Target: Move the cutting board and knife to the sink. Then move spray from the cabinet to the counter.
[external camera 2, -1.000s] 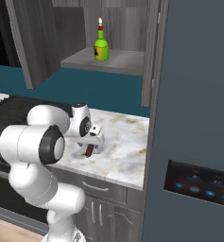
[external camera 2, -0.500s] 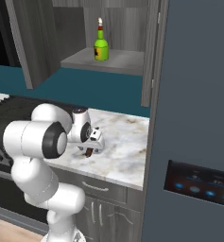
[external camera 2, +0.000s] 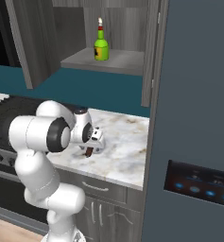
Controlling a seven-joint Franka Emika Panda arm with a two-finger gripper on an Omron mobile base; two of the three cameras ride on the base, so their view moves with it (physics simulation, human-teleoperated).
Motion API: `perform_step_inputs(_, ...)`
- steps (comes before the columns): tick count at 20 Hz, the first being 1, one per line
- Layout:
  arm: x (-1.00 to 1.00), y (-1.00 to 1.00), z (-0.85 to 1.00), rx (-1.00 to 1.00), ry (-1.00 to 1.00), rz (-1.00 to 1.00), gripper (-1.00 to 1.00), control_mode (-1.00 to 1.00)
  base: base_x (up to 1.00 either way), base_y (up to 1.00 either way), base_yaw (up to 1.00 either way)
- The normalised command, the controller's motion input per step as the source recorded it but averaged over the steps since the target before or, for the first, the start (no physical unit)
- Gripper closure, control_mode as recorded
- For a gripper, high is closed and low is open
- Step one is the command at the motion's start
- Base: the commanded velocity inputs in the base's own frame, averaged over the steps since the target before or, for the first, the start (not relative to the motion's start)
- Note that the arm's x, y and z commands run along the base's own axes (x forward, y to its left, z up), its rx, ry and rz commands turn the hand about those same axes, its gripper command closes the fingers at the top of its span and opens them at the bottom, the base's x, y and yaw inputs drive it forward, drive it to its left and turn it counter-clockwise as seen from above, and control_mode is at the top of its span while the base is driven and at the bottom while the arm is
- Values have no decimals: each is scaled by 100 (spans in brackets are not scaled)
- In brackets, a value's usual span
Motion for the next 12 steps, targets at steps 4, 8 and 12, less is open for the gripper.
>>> perform_step_inputs(4,8,0,-19,0,-2,2,-100,-100,0,0,0)
perform_step_inputs(8,0,0,-9,0,0,1,-100,-100,0,0,0)
perform_step_inputs(12,0,0,-10,0,0,0,100,-100,0,0,0)
